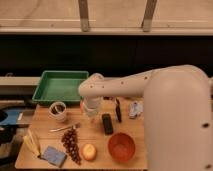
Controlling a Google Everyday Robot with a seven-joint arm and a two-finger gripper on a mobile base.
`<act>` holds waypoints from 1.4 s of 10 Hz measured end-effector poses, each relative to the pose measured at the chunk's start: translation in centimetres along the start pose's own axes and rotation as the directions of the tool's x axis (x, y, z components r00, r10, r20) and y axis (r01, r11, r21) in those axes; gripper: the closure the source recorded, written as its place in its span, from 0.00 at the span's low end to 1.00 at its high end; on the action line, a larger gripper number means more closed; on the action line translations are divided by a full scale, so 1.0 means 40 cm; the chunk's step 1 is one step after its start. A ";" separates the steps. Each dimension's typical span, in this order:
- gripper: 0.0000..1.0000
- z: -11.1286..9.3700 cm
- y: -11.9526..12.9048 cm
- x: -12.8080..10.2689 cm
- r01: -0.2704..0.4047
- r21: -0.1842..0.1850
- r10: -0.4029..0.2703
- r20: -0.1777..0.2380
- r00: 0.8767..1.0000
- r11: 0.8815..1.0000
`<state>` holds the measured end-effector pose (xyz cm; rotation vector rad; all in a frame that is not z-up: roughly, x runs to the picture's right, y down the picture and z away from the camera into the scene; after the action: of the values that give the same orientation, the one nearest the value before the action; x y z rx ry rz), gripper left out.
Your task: Place pepper in red bowl
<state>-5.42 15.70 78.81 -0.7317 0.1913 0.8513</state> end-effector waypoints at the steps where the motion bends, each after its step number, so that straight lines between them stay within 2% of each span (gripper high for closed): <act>1: 1.00 -0.031 -0.001 0.008 -0.006 0.004 0.006 0.040 0.999 1.000; 2: 1.00 -0.074 -0.003 0.020 -0.015 0.013 0.014 0.089 0.996 1.000; 3: 1.00 -0.102 -0.008 0.033 -0.027 0.021 0.024 0.120 0.993 0.999; 5: 1.00 -0.125 -0.025 0.061 -0.052 0.036 0.046 0.149 0.988 0.998; 9: 1.00 -0.135 -0.064 0.184 -0.142 0.039 0.135 0.140 0.981 0.989; 11: 1.00 -0.141 -0.083 0.272 -0.205 0.037 0.199 0.126 0.972 0.978; 14: 1.00 -0.124 -0.077 0.386 -0.300 0.023 0.297 0.092 0.951 0.954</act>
<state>7.66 20.63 70.02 -0.6378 0.2425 1.1637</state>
